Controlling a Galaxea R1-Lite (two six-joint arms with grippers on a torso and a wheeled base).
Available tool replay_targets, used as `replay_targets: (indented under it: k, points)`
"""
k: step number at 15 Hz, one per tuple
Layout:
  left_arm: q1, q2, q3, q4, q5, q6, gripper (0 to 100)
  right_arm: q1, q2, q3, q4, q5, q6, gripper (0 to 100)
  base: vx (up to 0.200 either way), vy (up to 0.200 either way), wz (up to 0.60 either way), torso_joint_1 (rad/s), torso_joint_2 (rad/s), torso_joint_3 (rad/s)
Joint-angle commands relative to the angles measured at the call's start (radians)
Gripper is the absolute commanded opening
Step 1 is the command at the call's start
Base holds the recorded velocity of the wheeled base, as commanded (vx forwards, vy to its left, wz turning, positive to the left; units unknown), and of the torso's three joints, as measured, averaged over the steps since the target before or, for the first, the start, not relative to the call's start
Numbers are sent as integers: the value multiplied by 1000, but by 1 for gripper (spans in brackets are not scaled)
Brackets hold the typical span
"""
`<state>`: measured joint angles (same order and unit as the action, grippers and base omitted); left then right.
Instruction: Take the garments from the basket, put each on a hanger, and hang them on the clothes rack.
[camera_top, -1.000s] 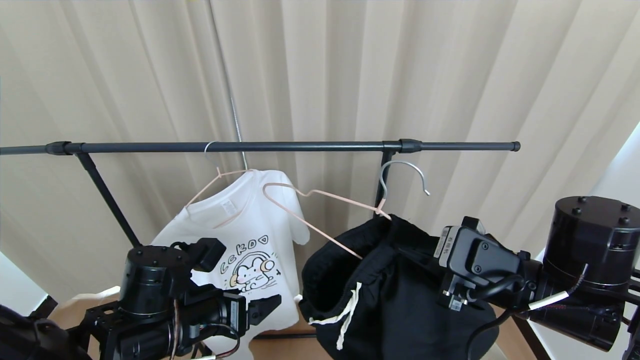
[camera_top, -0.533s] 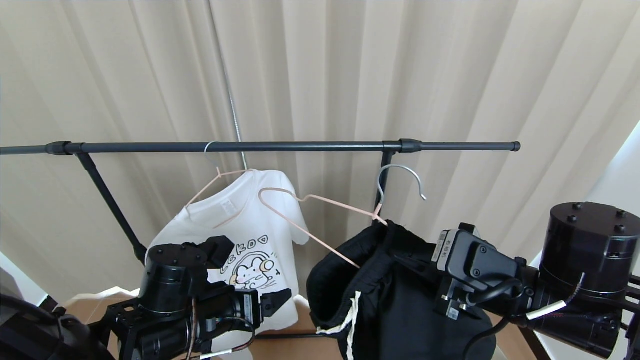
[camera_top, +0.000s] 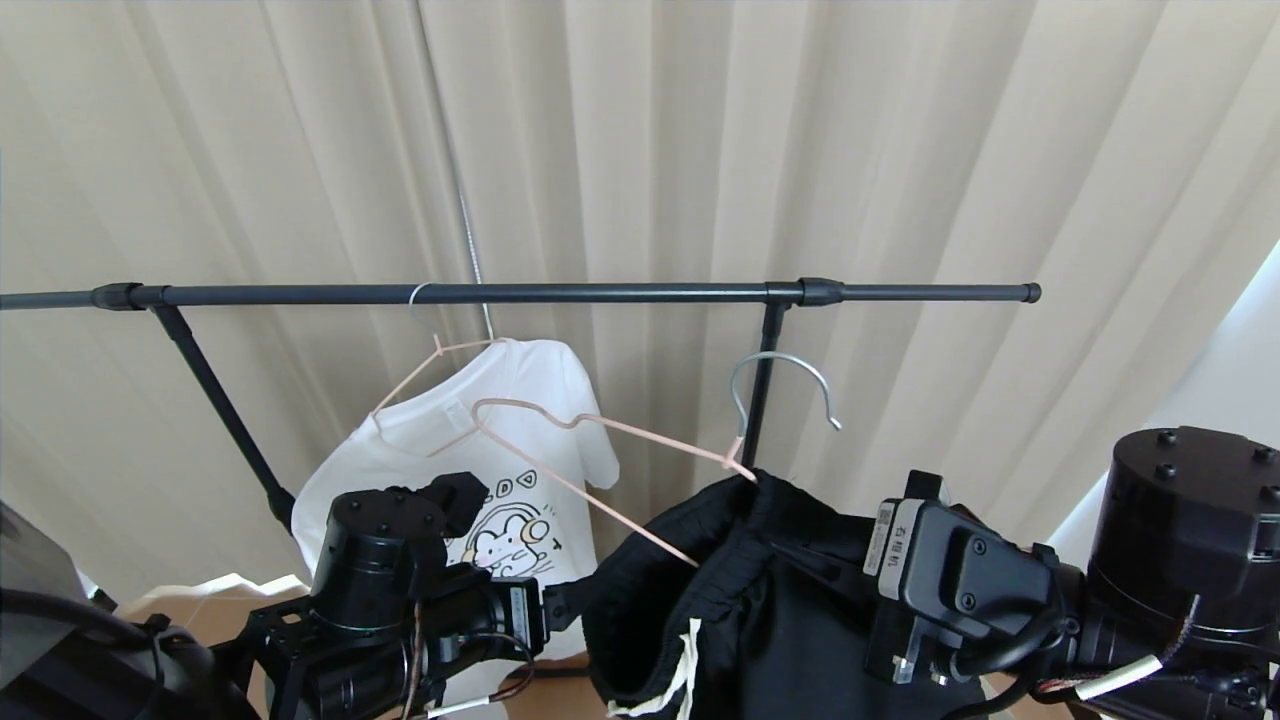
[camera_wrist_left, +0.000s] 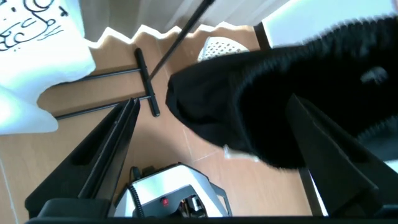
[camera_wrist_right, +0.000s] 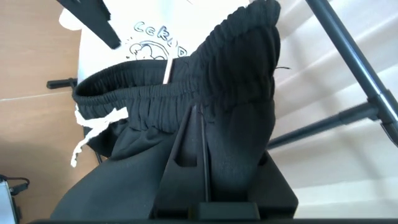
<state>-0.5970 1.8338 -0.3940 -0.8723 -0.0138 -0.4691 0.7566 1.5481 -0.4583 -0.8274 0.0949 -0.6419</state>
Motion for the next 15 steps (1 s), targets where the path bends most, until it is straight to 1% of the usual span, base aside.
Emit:
replay_targets:
  k: [1, 2, 6, 9, 10, 13, 15]
  points:
    - [-10, 28, -8, 0, 17, -2, 100, 26, -16, 4, -1, 0, 1, 0, 0, 0, 0, 0, 0, 0]
    - [-21, 30, -6, 0, 23, -2, 100, 38, -26, 6, -1, 0, 7, 0, 0, 0, 0, 0, 0, 0]
    - [-23, 35, -6, -2, 25, -2, 100, 43, -34, 6, -1, 0, 8, 0, 0, 0, 0, 0, 0, 0]
    - [-24, 51, -6, -2, 28, -2, 100, 63, -46, 9, 1, 0, 8, 0, 0, 0, 0, 0, 0, 0]
    - [-30, 65, -6, -2, 37, -2, 0, 64, -51, 12, 1, 0, 8, 0, 0, 0, 0, 0, 0, 0]
    - [-35, 70, -6, -11, 51, -2, 0, 64, -52, 12, -1, 0, 8, 0, 0, 0, 0, 0, 0, 0]
    - [-37, 71, 1, -34, 51, 0, 0, 63, -52, 12, -1, 0, 8, 0, 0, 0, 0, 0, 0, 0]
